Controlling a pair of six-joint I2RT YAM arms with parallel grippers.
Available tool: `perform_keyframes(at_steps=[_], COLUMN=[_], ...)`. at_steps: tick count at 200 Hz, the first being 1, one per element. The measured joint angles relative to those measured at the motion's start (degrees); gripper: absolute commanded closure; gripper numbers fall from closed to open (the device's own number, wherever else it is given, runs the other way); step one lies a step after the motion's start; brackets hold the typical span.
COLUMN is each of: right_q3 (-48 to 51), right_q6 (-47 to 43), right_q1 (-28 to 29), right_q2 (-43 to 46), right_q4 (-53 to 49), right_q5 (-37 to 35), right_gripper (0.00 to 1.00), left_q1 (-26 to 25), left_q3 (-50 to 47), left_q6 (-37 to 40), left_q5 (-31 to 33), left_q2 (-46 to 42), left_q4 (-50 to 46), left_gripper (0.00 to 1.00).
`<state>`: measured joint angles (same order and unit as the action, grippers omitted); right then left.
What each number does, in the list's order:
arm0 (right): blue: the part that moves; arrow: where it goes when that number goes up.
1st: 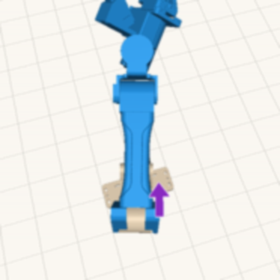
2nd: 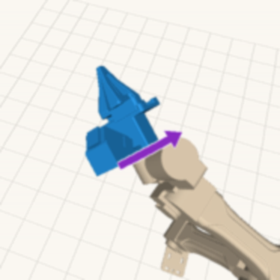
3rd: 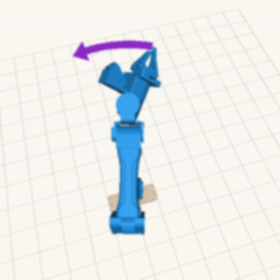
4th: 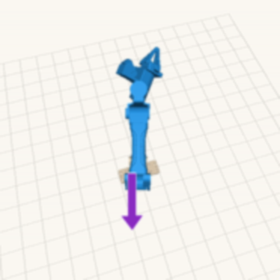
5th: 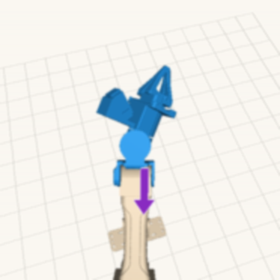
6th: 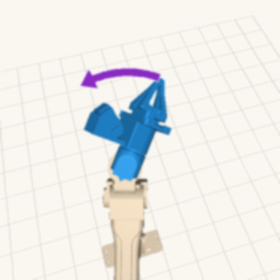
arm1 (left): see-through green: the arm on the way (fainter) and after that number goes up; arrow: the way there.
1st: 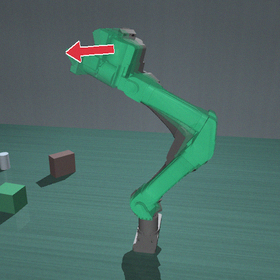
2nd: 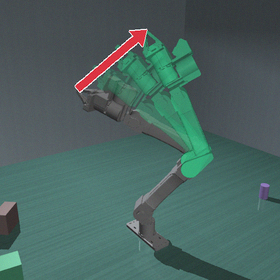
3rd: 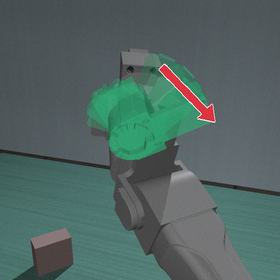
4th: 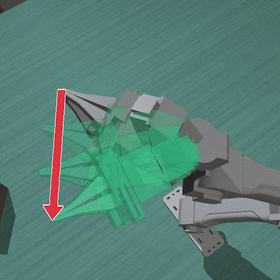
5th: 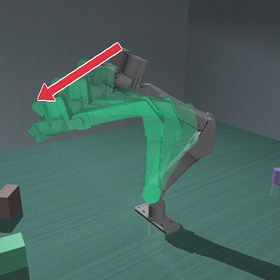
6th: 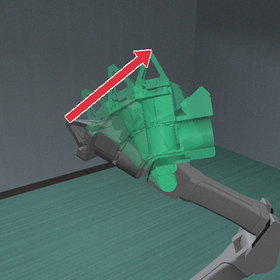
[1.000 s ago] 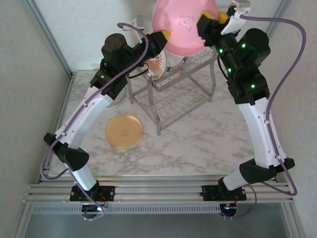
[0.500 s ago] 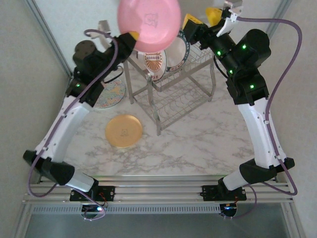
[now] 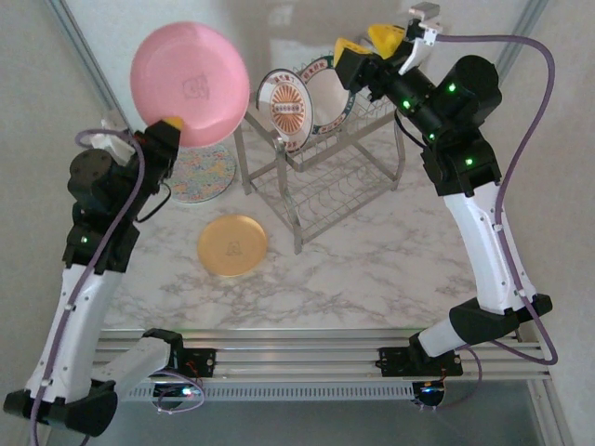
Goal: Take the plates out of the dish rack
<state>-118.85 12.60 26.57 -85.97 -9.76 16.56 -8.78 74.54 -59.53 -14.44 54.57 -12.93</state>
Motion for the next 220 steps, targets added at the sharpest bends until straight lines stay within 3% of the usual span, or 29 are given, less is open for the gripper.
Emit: perform_keyframes(at_steps=[50,98,174,220], right_q3=[1.36,-2.16,0.02,8.90], right_q6=[1.88,3.74,6.27,4.74], right_q1=[0.37,0.39,1.81,4.48], right_q2=[0.87,1.29,7.85,13.99], right_q4=[-6.23,-18.45,-37.07,-44.02], right_q5=[0.15,0.22,0.22,1.36], right_gripper=[0.19,0.22,0.24,0.23], left_q1=[0.00,0.00,0.00,-0.02], left_q3=[-8.46,-16.92,-29.20,-35.58], left_q6=[-2.86,-3.50,-1.07,0.20], left_q5=[6.01,6.75,2.99,0.72], left_q2=[-8.22,-8.98,-4.20,-1.90], left_q4=[-13.16,-19.21,-19.71,-16.52], left_gripper=[1.00,1.00,1.00,1.00])
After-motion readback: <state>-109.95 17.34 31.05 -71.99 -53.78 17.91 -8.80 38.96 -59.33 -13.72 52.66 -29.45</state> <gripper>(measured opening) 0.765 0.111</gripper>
